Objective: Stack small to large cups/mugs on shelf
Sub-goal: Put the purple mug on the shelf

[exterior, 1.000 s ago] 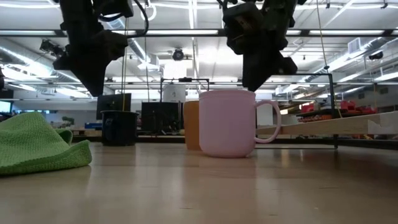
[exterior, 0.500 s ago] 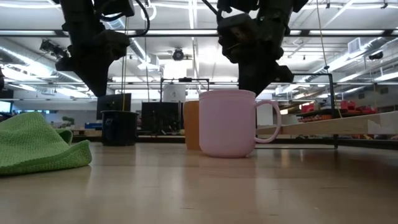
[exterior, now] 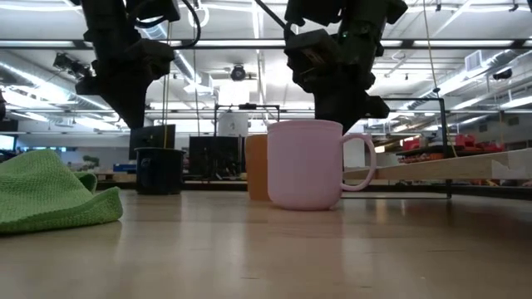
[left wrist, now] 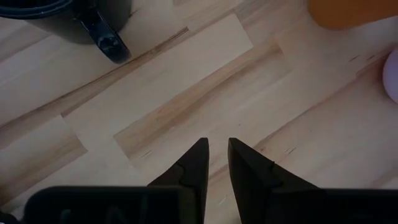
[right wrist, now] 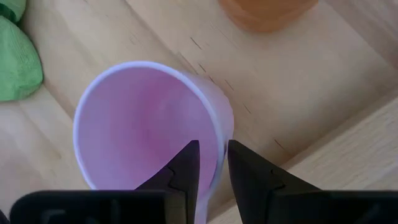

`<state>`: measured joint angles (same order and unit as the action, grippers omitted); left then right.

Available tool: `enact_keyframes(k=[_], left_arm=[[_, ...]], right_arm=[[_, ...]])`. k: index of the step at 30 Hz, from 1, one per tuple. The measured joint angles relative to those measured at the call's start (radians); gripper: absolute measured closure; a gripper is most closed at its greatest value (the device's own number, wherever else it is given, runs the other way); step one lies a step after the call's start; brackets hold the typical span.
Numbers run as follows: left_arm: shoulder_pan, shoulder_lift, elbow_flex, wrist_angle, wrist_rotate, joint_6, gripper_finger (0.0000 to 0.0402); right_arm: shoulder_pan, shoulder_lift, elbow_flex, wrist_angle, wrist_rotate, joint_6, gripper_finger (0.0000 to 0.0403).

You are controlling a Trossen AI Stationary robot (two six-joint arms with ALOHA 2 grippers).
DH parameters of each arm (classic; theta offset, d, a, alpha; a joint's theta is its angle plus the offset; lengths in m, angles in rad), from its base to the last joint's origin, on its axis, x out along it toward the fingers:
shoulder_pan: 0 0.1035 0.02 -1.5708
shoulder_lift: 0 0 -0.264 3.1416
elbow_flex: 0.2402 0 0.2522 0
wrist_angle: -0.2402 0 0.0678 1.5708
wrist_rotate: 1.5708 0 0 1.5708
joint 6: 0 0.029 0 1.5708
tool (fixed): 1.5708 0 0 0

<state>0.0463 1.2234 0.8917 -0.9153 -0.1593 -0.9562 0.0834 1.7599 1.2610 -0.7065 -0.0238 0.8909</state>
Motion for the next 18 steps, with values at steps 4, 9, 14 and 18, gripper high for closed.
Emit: enact_keyframes(k=[4, 9, 14, 18], left_arm=[[0.000, 0.000, 0.000, 0.002, 0.000, 0.000, 0.0335], [0.000, 0.000, 0.000, 0.002, 0.000, -0.001, 0.0339], [0.000, 0.000, 0.000, 0.006, 0.000, -0.001, 0.0335], [0.000, 0.000, 0.000, 0.006, 0.000, -0.001, 0.0338]], right_arm=[[0.000, 0.010, 0.001, 0.001, 0.000, 0.000, 0.0318], [0.000, 0.021, 0.000, 0.002, 0.000, 0.000, 0.0338], [0.000, 0.020, 0.000, 0.026, 0.000, 0.000, 0.0368], [0.000, 0.019, 0.000, 0.047, 0.000, -0.006, 0.0393]])
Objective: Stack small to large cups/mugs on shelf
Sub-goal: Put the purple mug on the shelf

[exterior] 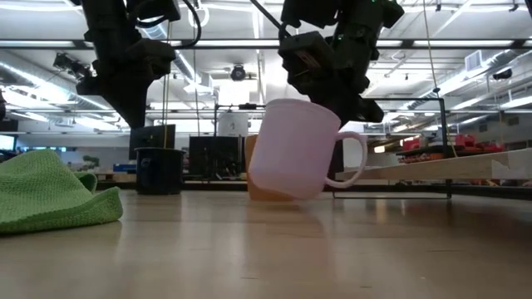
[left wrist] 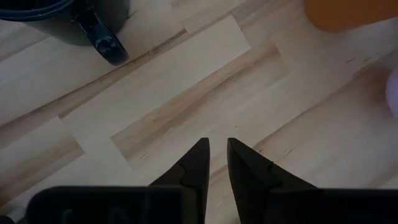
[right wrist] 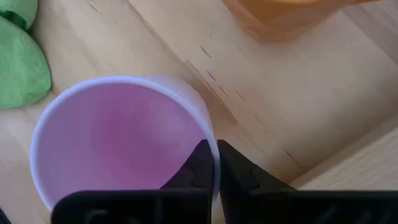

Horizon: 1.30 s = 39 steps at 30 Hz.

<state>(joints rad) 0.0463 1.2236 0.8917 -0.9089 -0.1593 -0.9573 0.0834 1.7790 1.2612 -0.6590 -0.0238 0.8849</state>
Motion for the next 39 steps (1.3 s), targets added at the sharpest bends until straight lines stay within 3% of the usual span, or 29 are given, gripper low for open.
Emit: enact_keyframes(k=[5, 9, 14, 19, 25, 32, 39], left_arm=[[0.000, 0.000, 0.000, 0.000, 0.000, 0.001, 0.0346], [0.000, 0.000, 0.000, 0.000, -0.004, 0.001, 0.0345], [0.000, 0.000, 0.000, 0.000, -0.004, 0.001, 0.0343], [0.000, 0.000, 0.000, 0.000, -0.004, 0.002, 0.0350], [0.000, 0.000, 0.000, 0.000, -0.004, 0.003, 0.0353], [0.000, 0.000, 0.000, 0.001, -0.005, 0.003, 0.0351], [0.000, 0.000, 0.000, 0.011, -0.005, 0.003, 0.0358]], right_arm=[[0.000, 0.000, 0.012, -0.010, -0.011, -0.024, 0.0394], [0.005, 0.000, 0.103, -0.066, -0.041, -0.087, 0.0396], [0.005, -0.001, 0.314, -0.290, -0.029, -0.214, 0.0397], [0.004, -0.002, 0.534, -0.632, 0.076, -0.313, 0.0398], [-0.012, -0.004, 0.673, -0.919, 0.164, -0.349, 0.0398], [-0.038, -0.088, 0.589, -0.910, 0.165, -0.388, 0.0398], [-0.090, -0.279, 0.316, -0.912, 0.163, -0.339, 0.0398]])
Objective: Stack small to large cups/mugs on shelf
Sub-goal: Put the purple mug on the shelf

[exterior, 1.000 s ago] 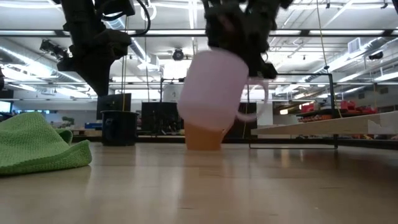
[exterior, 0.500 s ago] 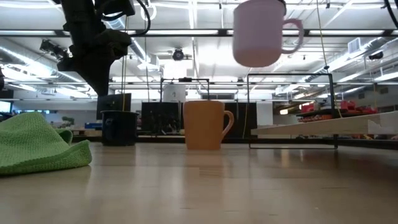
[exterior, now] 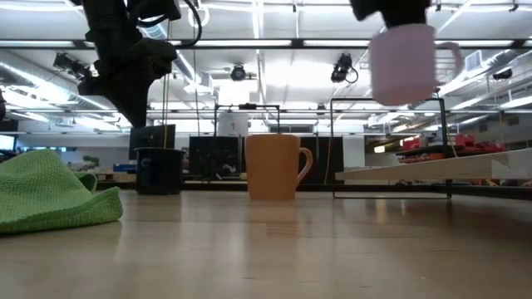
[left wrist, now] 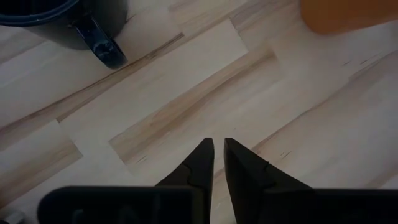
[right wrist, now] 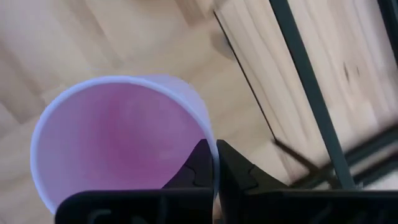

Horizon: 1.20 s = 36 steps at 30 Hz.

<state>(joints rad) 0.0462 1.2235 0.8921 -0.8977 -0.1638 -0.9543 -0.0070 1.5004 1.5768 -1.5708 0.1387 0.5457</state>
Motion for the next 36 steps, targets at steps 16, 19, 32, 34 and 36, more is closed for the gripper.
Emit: enact_keyframes(k=[16, 19, 32, 34, 36], left_arm=[[0.000, 0.000, 0.000, 0.026, -0.018, 0.000, 0.0361], [0.000, 0.000, 0.000, 0.026, -0.018, 0.000, 0.0362], [0.000, 0.000, 0.000, 0.030, -0.018, 0.000, 0.0361], [0.000, 0.000, 0.000, 0.032, -0.018, 0.000, 0.0361], [0.000, 0.000, 0.000, 0.033, -0.018, 0.000, 0.0362]], right_arm=[[-0.161, -0.104, -0.325, 0.259, -0.092, -0.228, 0.0398], [-0.180, -0.104, -0.350, 0.276, -0.099, -0.254, 0.0398], [-0.195, -0.107, -0.456, 0.386, -0.117, -0.306, 0.0398], [-0.194, -0.107, -0.472, 0.398, -0.117, -0.313, 0.0398], [-0.200, -0.108, -0.483, 0.405, -0.117, -0.311, 0.0398]])
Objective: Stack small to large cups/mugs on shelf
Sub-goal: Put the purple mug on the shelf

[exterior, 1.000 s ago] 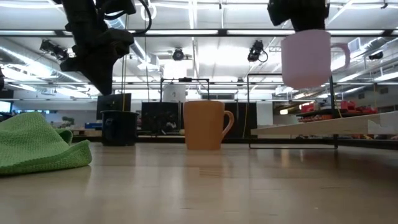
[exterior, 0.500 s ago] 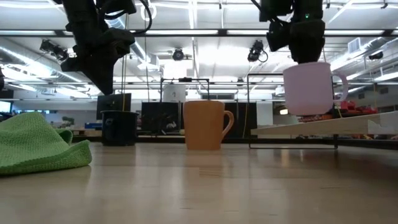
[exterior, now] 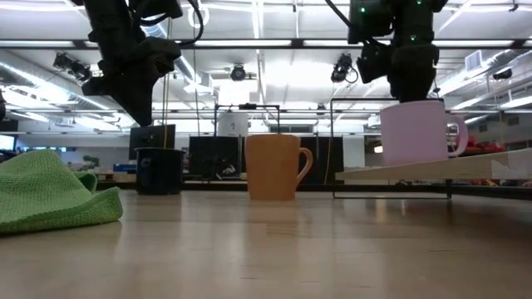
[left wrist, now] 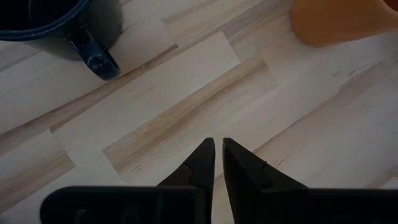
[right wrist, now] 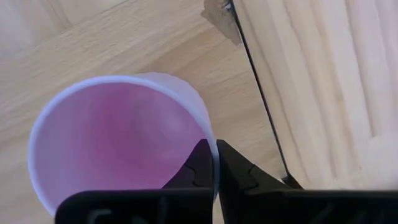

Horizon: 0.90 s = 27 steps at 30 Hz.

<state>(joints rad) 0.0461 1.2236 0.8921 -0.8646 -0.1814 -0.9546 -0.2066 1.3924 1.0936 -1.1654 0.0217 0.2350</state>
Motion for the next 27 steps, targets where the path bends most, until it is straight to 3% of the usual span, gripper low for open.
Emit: enact_keyframes(k=[13, 27], left_arm=[[0.000, 0.000, 0.000, 0.000, 0.000, 0.000, 0.0358], [0.000, 0.000, 0.000, 0.000, -0.001, 0.000, 0.0356]], right_arm=[[-0.016, 0.000, -0.005, 0.019, 0.000, -0.002, 0.0396], [-0.016, 0.002, -0.007, 0.023, 0.006, -0.010, 0.0359]])
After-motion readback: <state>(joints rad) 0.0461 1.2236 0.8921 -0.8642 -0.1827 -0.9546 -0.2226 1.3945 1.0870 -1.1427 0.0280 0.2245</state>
